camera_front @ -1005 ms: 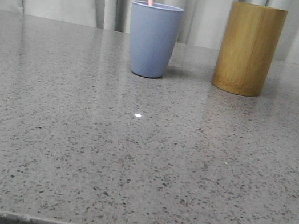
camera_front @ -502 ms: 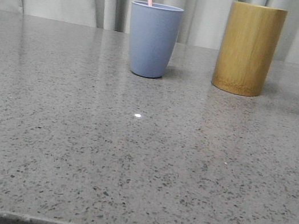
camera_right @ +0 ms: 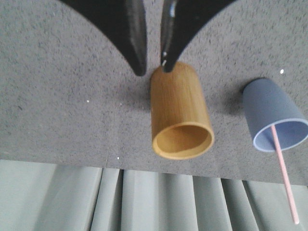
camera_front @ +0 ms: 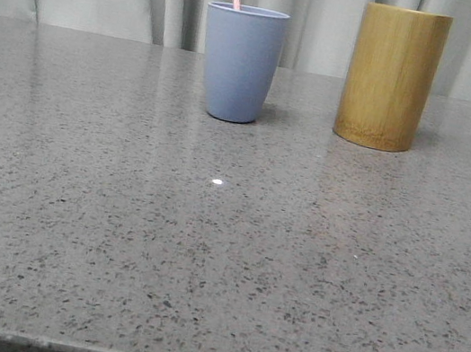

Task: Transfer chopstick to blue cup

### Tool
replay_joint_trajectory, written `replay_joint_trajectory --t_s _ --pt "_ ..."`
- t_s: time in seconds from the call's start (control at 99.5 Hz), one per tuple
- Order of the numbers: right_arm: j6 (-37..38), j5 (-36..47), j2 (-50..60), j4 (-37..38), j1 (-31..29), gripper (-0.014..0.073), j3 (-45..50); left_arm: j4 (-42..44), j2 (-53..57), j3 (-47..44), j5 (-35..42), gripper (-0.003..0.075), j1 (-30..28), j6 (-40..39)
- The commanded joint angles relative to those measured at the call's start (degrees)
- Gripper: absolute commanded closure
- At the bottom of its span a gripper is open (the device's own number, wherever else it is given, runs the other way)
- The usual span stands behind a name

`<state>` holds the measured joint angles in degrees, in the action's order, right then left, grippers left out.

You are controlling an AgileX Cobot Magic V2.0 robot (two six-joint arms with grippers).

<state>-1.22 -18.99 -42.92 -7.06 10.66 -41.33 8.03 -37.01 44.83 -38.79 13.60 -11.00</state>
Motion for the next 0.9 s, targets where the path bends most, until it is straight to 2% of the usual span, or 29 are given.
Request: replay_joint_trajectory --t_s 0.0,0.09,0.141,0.422,0.593,0.894 --pt "-0.1 4.5 4.5 0.5 -0.4 0.0615 1.4 0.5 0.0 1.3 5.4 0.0599 0.0 -0.8" --pt "-0.1 4.6 8.7 0.5 -0.4 0.0705 4.7 0.5 0.0 1.3 5.6 0.0698 0.0 -0.8" --pt "-0.1 4.6 10.8 0.5 -0.4 0.0691 6.2 0.5 0.0 1.3 5.6 0.0741 0.0 -0.8" --pt "-0.1 4.6 20.9 0.5 -0.6 0.069 13.6 0.5 1.9 -1.9 7.0 0.0739 0.0 -0.8" --pt "-0.1 4.6 26.3 0.5 -0.6 0.069 16.9 0.5 8.1 -7.8 10.2 0.0739 0.0 -0.8" --pt "-0.1 4.7 31.4 0.5 -0.6 0.069 19.4 0.5 20.0 -14.9 10.3 0.0739 0.0 -0.8"
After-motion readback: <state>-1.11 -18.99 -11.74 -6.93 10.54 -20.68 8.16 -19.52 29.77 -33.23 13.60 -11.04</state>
